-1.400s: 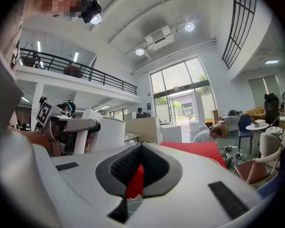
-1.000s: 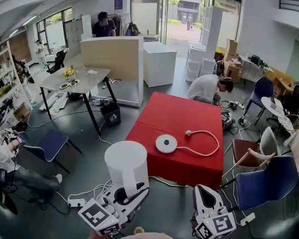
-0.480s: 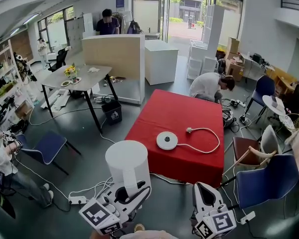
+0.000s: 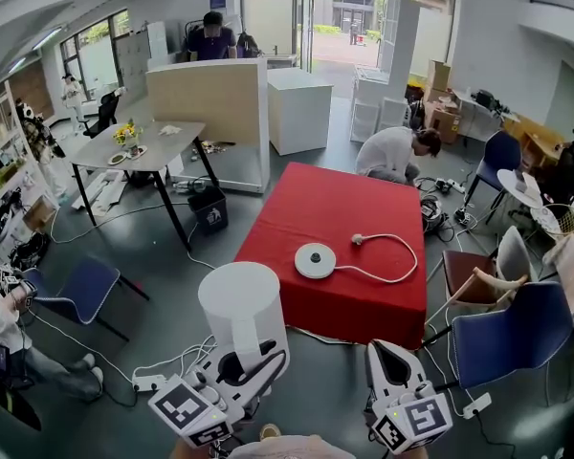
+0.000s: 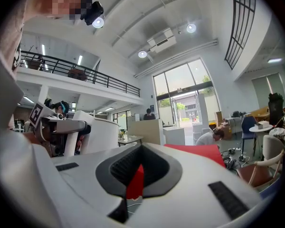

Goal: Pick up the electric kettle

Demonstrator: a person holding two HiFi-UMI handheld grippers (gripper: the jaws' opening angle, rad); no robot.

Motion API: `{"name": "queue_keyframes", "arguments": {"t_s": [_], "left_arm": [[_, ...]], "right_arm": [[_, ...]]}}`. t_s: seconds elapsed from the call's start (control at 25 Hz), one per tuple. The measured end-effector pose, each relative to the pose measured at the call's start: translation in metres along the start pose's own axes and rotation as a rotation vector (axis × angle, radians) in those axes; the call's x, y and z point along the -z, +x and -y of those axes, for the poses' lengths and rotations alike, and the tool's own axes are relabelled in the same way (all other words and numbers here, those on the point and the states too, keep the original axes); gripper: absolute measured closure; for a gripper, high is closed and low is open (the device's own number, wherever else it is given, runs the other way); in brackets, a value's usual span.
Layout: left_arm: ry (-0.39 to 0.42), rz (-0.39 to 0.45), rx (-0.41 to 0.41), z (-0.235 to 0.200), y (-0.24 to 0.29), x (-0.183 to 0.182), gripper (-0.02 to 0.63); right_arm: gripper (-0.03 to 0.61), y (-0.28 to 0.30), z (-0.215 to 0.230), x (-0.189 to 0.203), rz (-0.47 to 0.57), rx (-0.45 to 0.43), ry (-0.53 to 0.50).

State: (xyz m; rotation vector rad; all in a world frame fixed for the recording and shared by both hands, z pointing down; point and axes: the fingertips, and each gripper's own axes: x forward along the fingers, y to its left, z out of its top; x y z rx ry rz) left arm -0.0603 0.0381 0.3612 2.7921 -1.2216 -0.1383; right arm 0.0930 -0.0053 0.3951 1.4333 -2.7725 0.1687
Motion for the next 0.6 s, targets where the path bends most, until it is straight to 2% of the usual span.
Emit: {"name": "queue_keyframes", "arguments": {"t_s": [0.6], "left_arm": [[-0.003, -0.003, 0.016, -0.0075, -0.0025, -0.0015, 0.514]], "right_arm": [[0.561, 0.0098, -0.0087, 0.001, -0.006, -0.02, -0.013]]}}
